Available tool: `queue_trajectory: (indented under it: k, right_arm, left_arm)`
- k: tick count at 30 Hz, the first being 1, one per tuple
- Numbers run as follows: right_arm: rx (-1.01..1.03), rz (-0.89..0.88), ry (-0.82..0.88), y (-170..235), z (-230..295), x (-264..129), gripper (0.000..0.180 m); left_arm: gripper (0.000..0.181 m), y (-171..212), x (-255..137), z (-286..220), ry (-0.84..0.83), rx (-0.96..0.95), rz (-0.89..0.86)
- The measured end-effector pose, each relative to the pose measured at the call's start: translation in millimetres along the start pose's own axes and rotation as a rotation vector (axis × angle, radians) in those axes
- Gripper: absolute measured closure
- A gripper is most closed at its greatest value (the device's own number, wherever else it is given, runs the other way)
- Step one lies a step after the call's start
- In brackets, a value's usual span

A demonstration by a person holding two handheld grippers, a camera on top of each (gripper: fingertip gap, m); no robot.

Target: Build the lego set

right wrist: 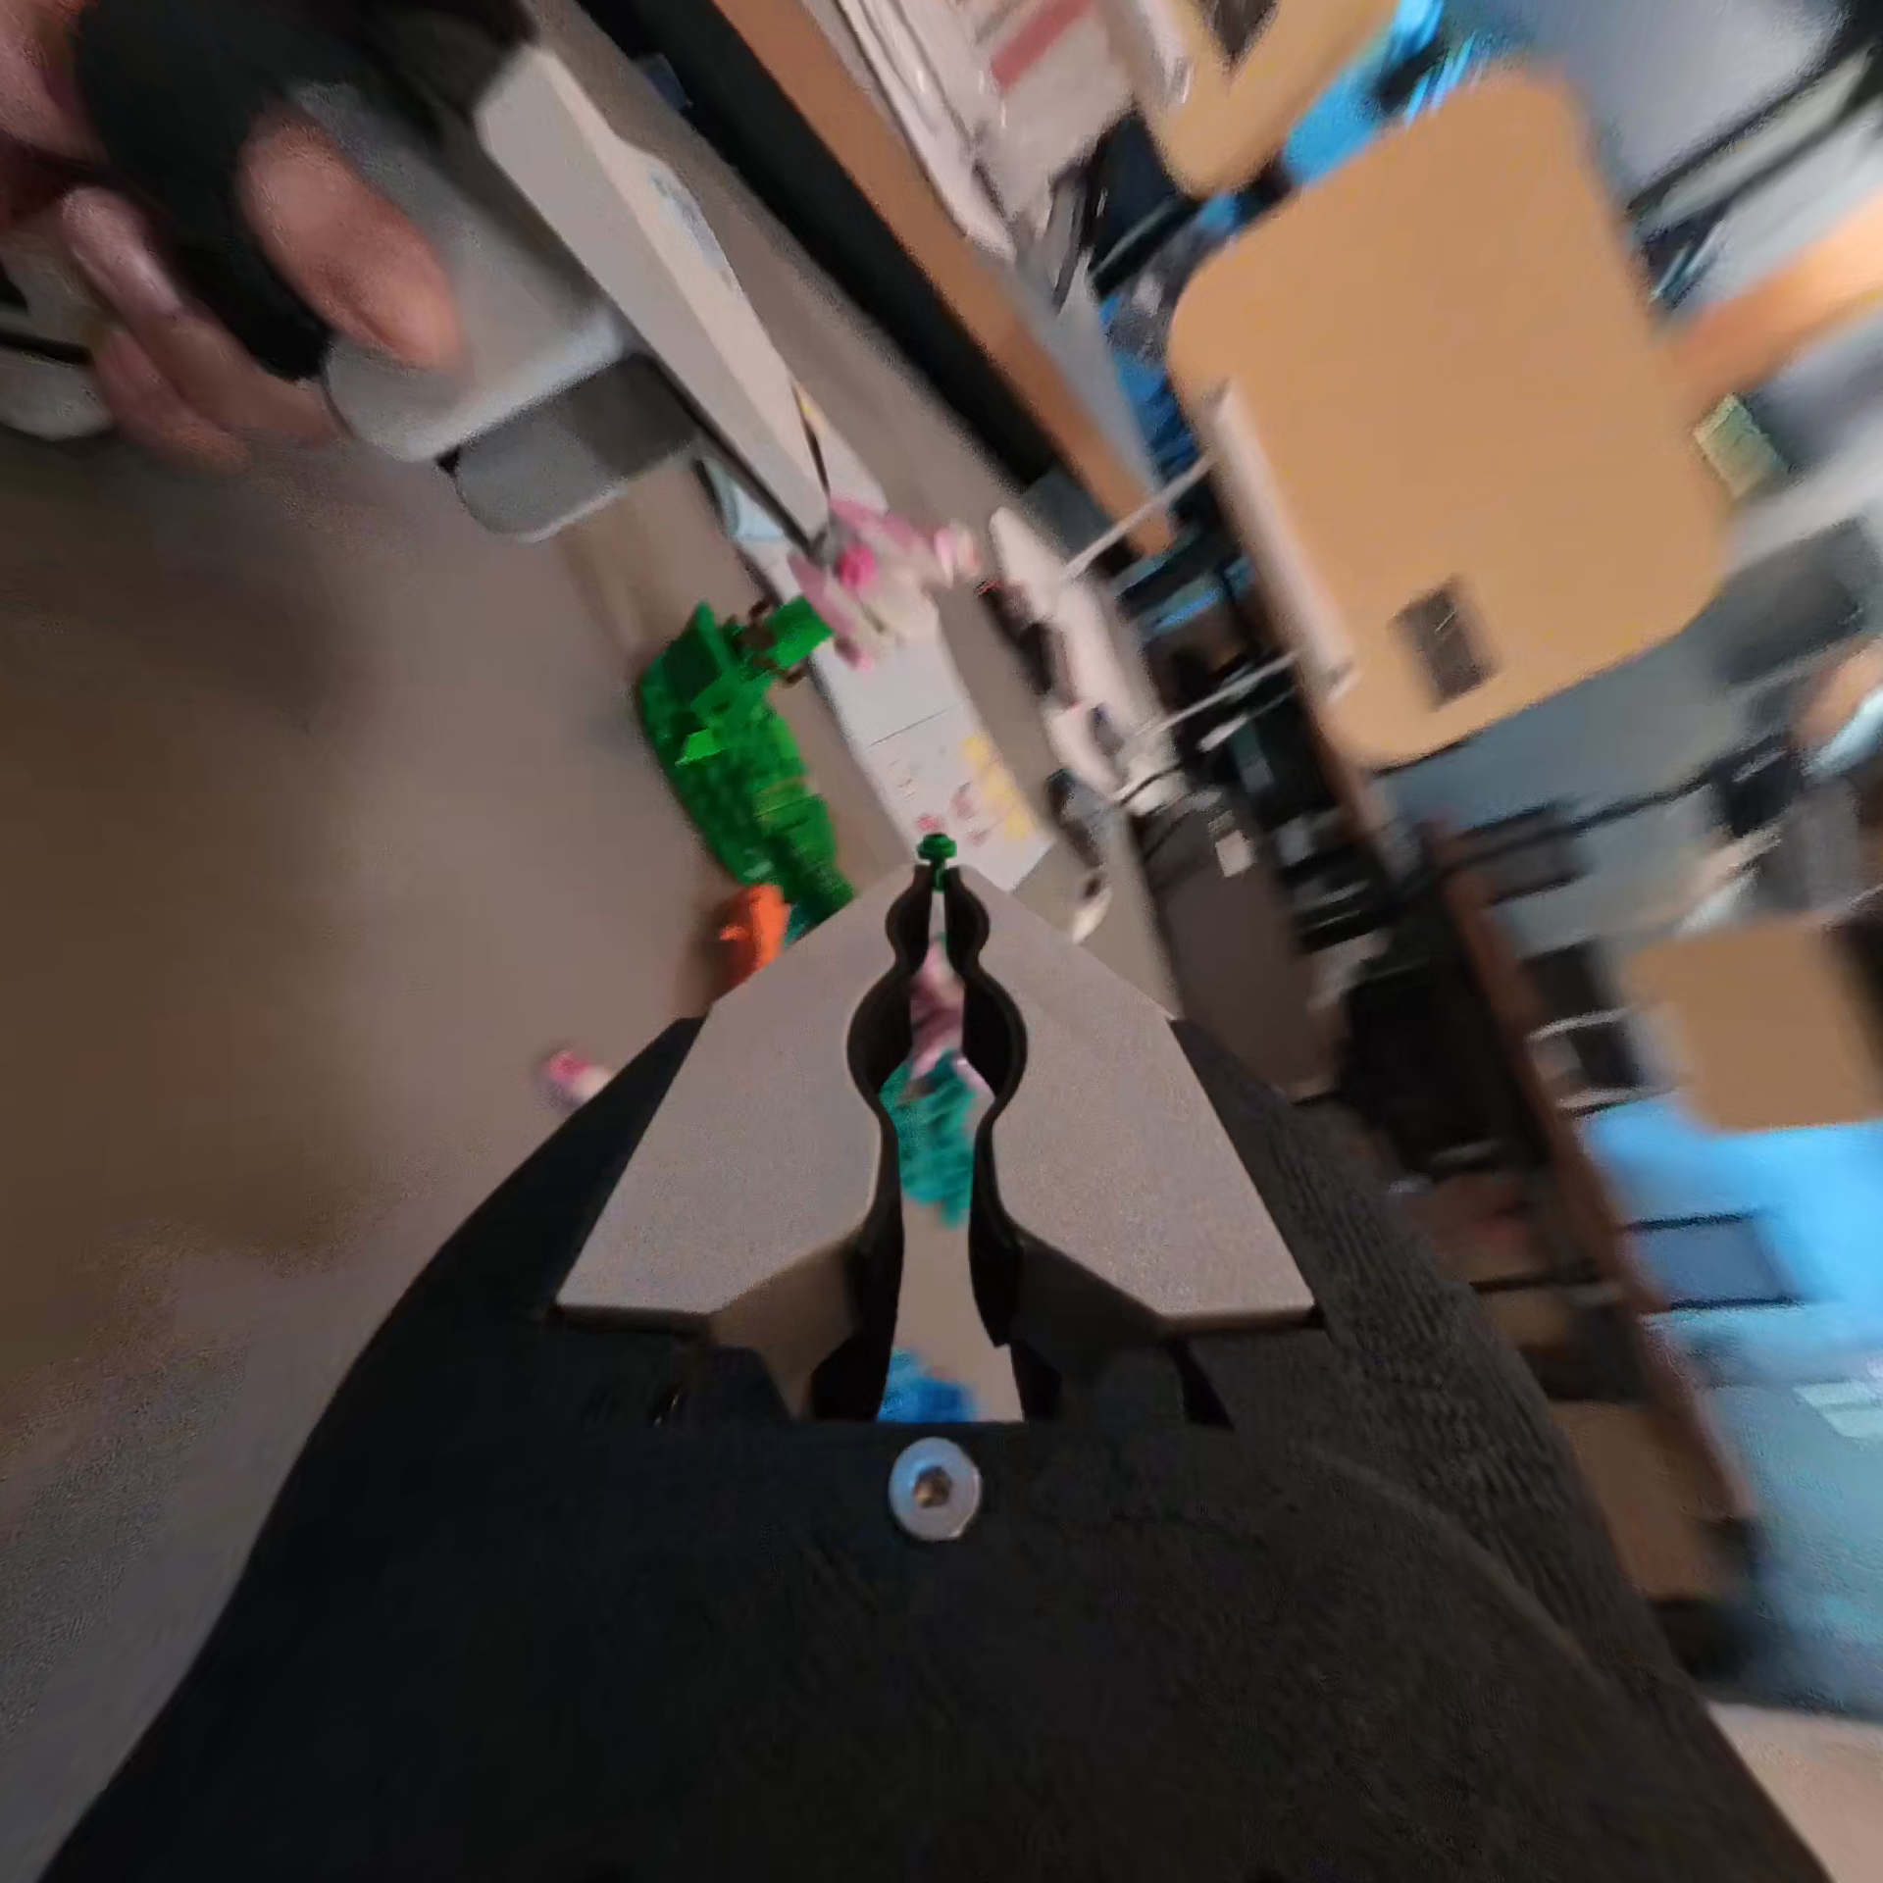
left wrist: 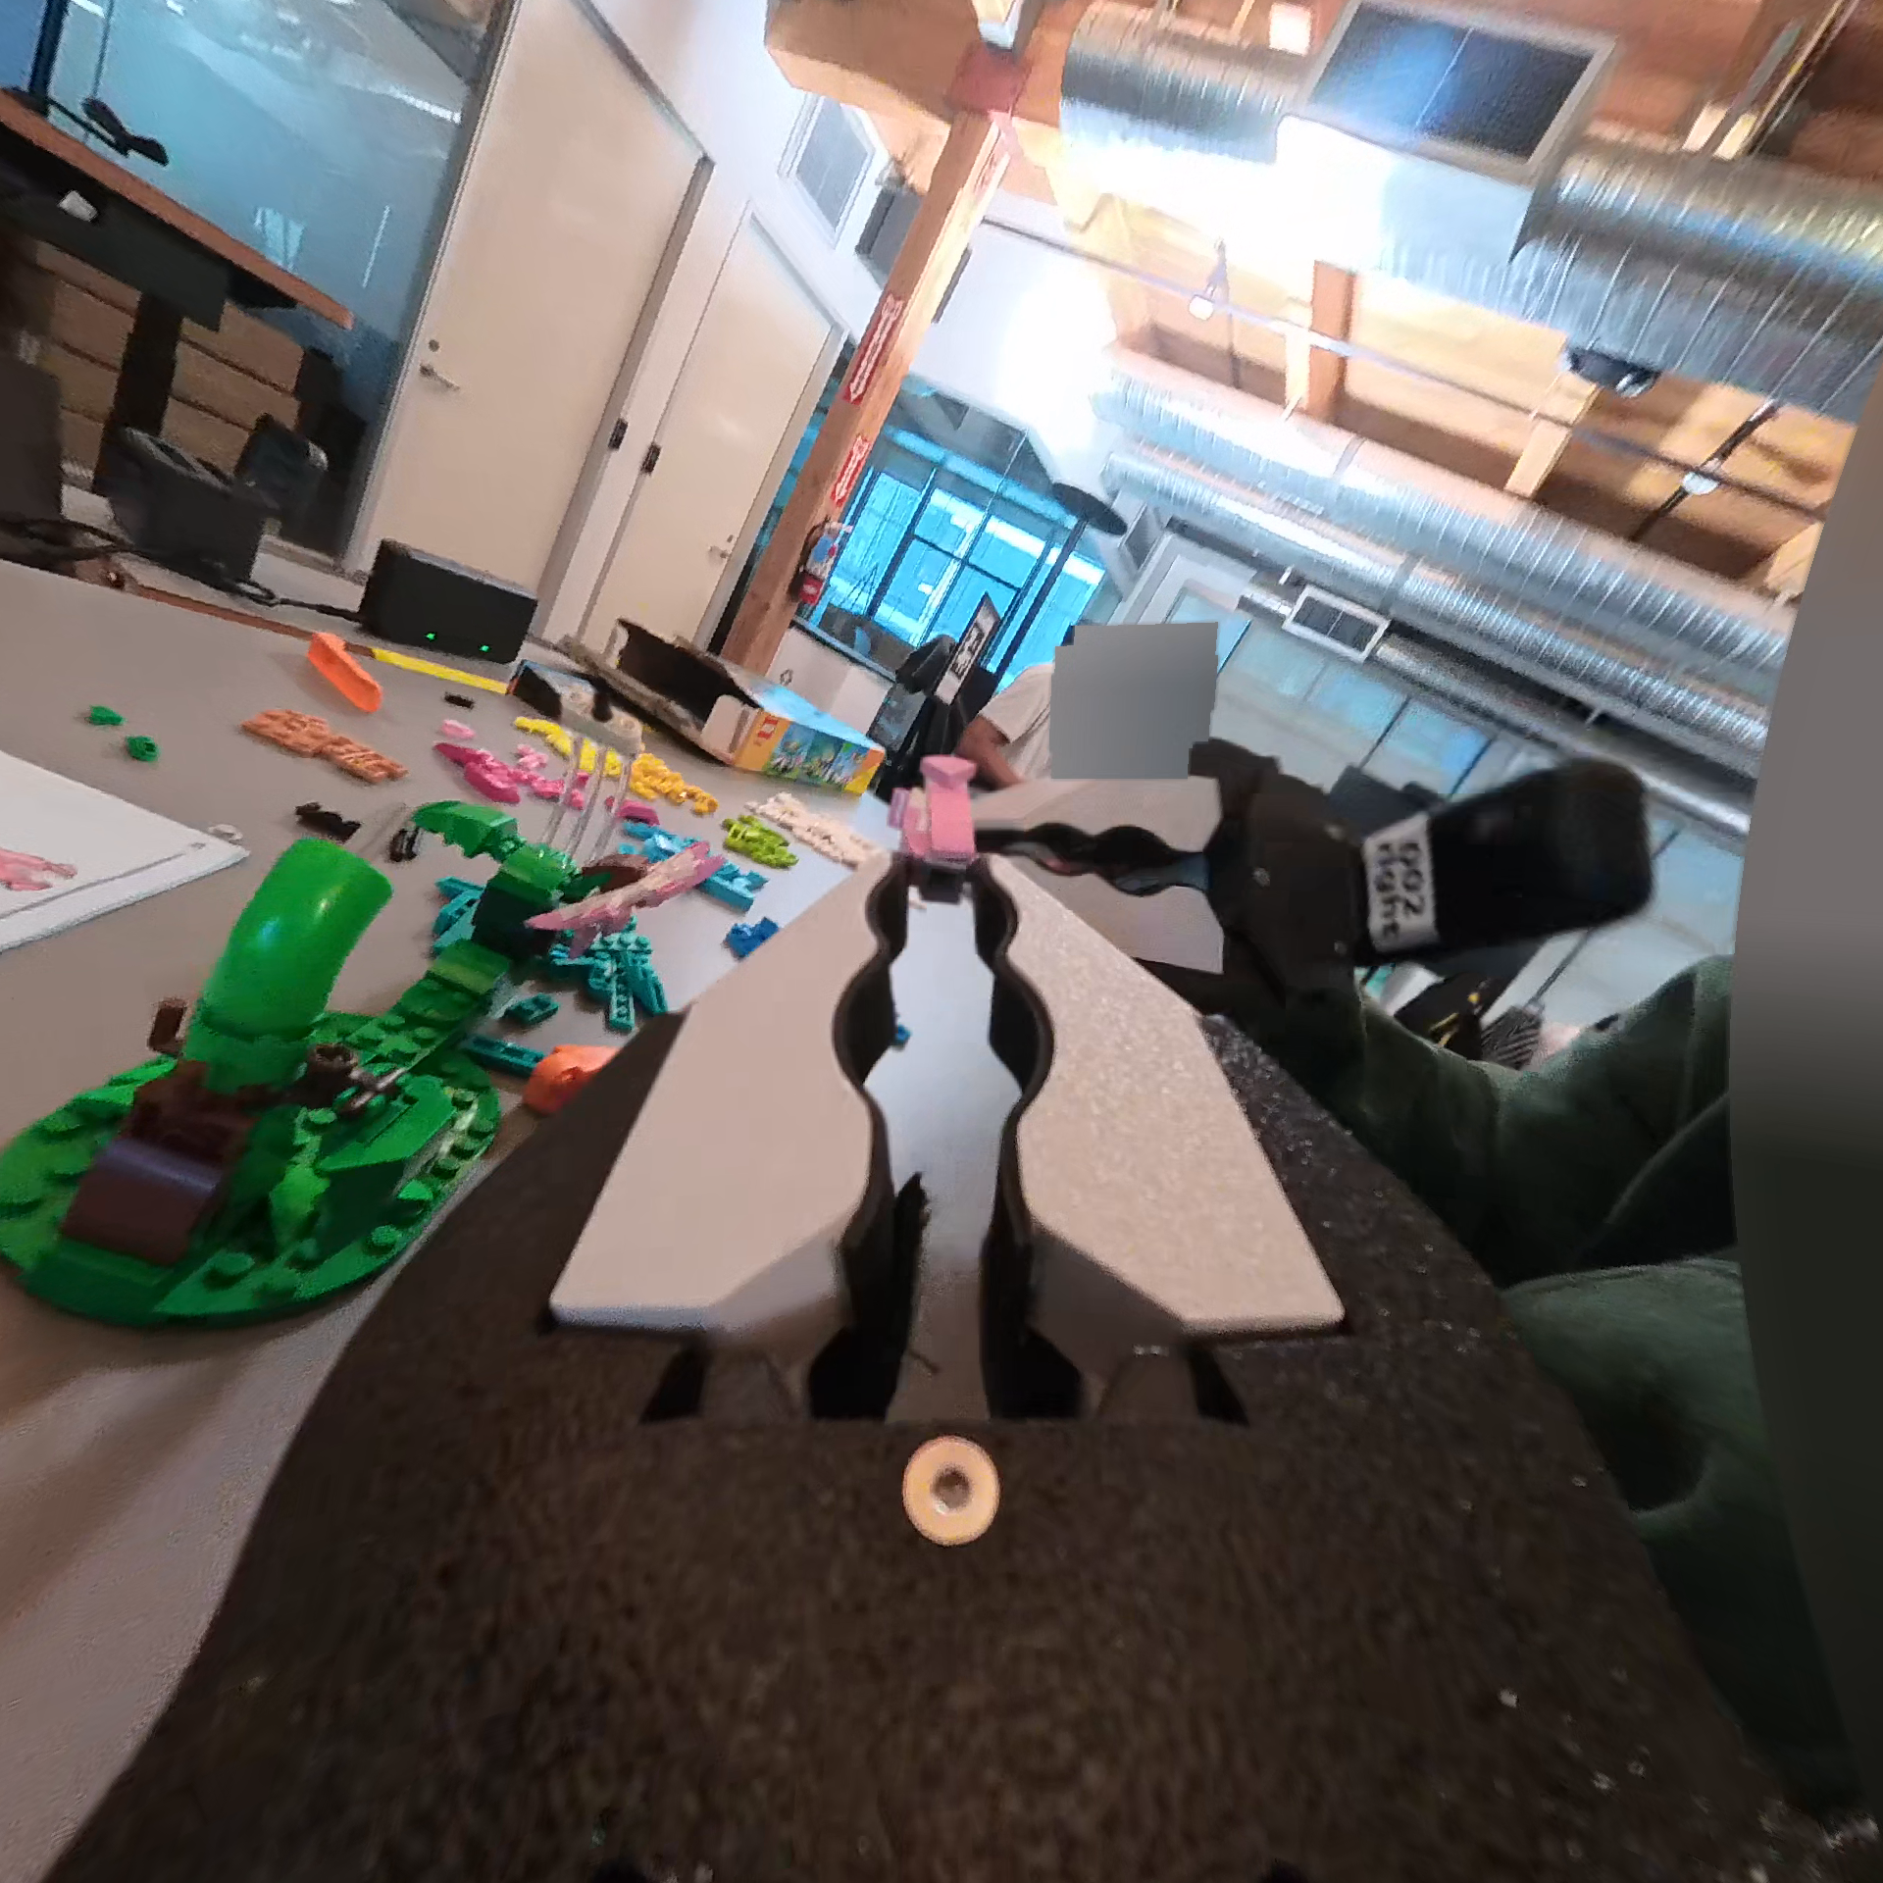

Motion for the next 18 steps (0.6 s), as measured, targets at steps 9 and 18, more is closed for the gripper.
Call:
queue_trajectory:
  k: [9,18]
  right_arm:
    - [-0.61,-0.108,0.006,-40.7,4.7,6.7,0.179]
    - [-0.701,-0.077,-0.028,-36.2,11.8,11.7,0.179]
  left_arm:
    - [0.17,-0.4,1.3,-1.1,-0.041,-0.002,-0.065]
    - [0.171,5.5,7.4,-0.5,-0.098,0.0,0.006]
Point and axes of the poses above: each gripper's, where its closed fingertips meet, x out along the fingers, y out of its underside, z = x × y across the jaws, the point moved 7 cm from there along -x, back along the fingers, and after that the axes turned 12 degrees about y, right-handed, at the moved point
